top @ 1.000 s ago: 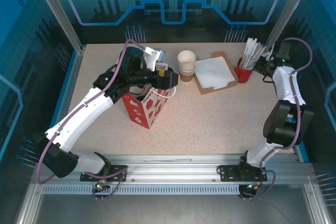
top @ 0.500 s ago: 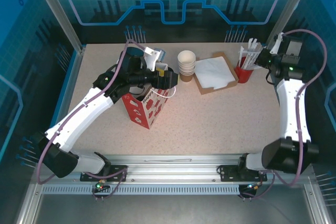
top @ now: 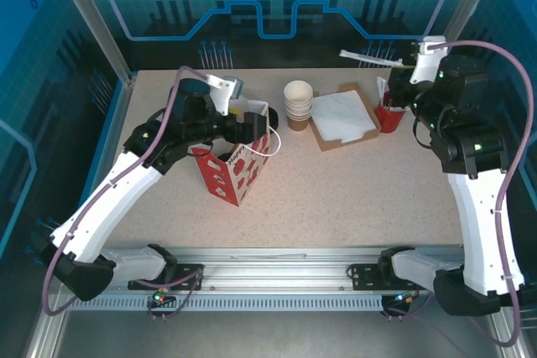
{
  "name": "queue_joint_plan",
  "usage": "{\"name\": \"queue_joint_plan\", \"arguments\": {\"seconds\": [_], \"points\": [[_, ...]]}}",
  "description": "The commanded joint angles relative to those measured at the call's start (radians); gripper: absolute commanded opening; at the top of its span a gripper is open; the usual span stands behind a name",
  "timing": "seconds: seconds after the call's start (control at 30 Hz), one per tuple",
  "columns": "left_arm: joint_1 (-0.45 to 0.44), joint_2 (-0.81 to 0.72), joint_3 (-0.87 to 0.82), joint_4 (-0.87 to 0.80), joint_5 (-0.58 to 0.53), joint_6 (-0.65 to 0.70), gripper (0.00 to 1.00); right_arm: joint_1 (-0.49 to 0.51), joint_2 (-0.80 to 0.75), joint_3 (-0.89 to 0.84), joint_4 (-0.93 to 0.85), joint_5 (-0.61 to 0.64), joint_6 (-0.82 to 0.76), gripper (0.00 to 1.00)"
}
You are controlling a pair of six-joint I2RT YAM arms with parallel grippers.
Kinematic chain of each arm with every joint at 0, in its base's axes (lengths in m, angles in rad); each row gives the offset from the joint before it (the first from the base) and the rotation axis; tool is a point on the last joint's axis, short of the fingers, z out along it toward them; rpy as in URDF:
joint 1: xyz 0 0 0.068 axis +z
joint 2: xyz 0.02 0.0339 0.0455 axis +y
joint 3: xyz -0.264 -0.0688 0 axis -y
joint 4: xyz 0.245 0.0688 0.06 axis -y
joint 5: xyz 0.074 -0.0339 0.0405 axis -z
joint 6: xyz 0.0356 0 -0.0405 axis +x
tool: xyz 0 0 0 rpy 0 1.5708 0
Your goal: Pack the takeout coffee
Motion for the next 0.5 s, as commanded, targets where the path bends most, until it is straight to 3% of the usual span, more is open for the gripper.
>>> {"name": "queue_joint_plan", "arguments": {"seconds": [0.0,0.27,0.47], "points": [[0.044,-0.068,0.033,-0.105,-0.080,0.028,0.91,0.119,0.020,0.063,-0.047,-0.048,-0.059,0.00],[0.168,-0.197,0.007,-0.247,-0.127,0.036,0.91,0.431,0.143,0.171,-0.107,-0.011,-0.153,0.00],[0.268,-0.256,-0.020,-0.294,-0.125,0.049,0.91,0.538,0.286,0.259,-0.186,0.027,-0.194,0.00]]}}
